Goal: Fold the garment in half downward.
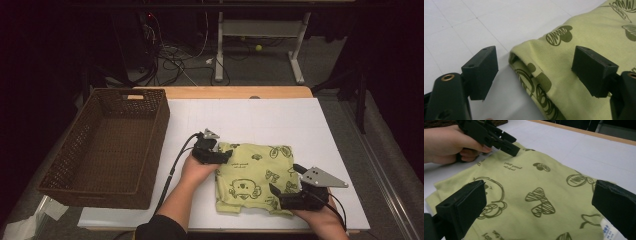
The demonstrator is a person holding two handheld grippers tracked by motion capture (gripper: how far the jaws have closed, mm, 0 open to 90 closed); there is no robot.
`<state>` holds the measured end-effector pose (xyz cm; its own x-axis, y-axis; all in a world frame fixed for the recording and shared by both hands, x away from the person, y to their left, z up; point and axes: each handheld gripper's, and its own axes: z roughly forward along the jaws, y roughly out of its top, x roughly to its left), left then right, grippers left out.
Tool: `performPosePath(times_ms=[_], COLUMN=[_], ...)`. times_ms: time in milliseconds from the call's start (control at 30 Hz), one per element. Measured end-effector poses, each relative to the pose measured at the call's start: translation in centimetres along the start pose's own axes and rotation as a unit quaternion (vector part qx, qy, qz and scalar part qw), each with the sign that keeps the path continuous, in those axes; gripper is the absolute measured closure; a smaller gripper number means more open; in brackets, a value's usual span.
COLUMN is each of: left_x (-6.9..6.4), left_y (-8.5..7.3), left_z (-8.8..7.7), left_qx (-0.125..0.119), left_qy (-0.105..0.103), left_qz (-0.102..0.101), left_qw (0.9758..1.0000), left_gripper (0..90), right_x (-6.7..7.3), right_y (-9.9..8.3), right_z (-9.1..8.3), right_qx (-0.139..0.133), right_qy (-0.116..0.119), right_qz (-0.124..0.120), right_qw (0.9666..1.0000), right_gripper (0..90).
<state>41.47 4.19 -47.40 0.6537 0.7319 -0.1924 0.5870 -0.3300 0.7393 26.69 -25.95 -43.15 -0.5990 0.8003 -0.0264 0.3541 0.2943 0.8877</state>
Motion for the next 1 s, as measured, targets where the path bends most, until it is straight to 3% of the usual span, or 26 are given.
performPosePath(times_ms=[333, 600, 1000], left_x=[0.0, -0.1, -0.1], left_y=[0.0, -0.1, -0.1], left_z=[0.0, -0.1, -0.1], left_qx=[0.0, -0.003, -0.005], left_qy=[-0.005, -0.004, -0.001], left_qz=[0.001, 0.005, 0.006], left_qw=[1.0, 1.0, 1.0], left_gripper=[19.3, 19.3, 19.3], right_x=[2.3, 4.0, 6.3], right_y=[0.1, -0.1, -0.3], right_z=[0.8, 1.4, 3.1], right_qx=[0.002, 0.003, 0.018], right_qy=[0.029, 0.039, 0.069], right_qz=[-0.01, -0.015, -0.035], right_qw=[0.9995, 0.9991, 0.9969], right_gripper=[0.1, 0.1, 0.1])
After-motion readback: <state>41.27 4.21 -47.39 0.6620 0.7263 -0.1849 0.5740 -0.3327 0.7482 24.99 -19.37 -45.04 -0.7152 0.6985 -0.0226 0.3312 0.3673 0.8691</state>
